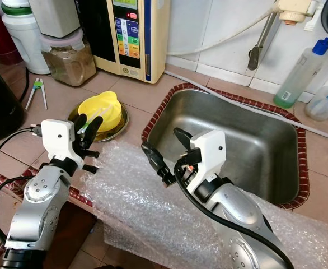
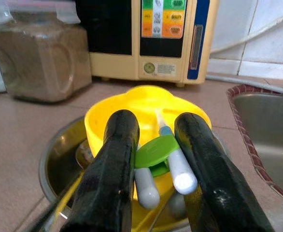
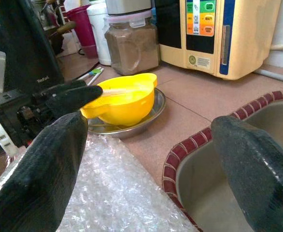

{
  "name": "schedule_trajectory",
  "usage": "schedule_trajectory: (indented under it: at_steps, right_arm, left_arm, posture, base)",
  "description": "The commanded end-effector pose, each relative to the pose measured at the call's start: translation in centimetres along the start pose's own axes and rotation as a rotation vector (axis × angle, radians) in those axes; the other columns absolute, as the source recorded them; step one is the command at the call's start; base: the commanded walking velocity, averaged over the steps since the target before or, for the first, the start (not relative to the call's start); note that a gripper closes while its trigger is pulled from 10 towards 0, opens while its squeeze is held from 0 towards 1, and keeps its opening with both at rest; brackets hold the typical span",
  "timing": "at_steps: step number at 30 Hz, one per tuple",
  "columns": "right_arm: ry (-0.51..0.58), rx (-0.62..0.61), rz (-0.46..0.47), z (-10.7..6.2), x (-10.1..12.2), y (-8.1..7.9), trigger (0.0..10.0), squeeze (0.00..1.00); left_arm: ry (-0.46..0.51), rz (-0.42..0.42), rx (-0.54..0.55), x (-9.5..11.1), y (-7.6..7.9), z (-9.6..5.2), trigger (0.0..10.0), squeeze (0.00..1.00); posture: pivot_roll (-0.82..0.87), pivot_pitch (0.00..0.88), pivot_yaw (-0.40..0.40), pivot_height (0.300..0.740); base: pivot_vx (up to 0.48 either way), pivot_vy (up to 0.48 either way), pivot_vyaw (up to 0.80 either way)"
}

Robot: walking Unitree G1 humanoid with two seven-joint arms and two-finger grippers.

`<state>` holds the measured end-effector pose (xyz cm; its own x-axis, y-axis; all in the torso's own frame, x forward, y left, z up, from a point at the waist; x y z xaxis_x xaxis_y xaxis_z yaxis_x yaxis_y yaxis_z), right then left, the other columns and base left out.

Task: Kitchen organization

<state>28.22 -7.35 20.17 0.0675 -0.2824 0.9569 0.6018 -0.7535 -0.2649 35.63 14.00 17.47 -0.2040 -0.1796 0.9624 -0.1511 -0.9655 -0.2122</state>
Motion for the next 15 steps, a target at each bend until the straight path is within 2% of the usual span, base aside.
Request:
schedule_trajectory:
  at_steps: [1, 6, 8, 15]
  right_arm:
    - [0.006, -0.002, -0.002, -0.1, 0.1, -0.1, 10.0, 0.00]
    - [0.011, -0.013, -0.006, 0.1, 0.2, 0.3, 10.0, 0.00]
    - [0.025, -0.031, -0.017, 0.4, 0.7, 0.8, 10.0, 0.00]
    - [0.068, -0.084, -0.009, 1.0, 1.5, 1.9, 10.0, 0.00]
  left_arm:
    - [0.047, 0.022, -0.002, 1.2, 0.1, 0.2, 0.0, 0.00]
    - [0.164, 0.020, -0.014, 4.6, 0.7, 1.1, 0.0, 0.00]
    - [0.232, -0.027, -0.039, 6.7, 1.4, 1.5, 0.0, 0.00]
    - [0.274, -0.152, -0.087, 8.5, 2.0, 1.9, 0.0, 0.00]
  posture:
    - [0.00, 0.081, -0.023, 0.740]
    - [0.00, 0.067, -0.034, 0.740]
    - [0.00, 0.067, -0.038, 0.740]
    - [0.01, 0.070, -0.041, 0.740]
  base:
    - [0.000, 0.000, 0.00]
    - [0.000, 0.000, 0.00]
    - [0.000, 0.000, 0.00]
    - [0.000, 0.000, 0.00]
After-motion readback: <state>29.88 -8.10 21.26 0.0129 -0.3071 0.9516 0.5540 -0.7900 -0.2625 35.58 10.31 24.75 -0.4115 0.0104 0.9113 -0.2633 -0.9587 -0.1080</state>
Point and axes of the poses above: a point about 5 cm out from each wrist's last joint towards the gripper, its own z axis pointing out of the wrist towards the gripper, its own x axis along the axis of the wrist's last joint, y = z × x, the point moved 6 cm from there along z, pointing out of the wrist towards the gripper, and after that the axes turned 9 degrees about z, right-handed, at the moved point
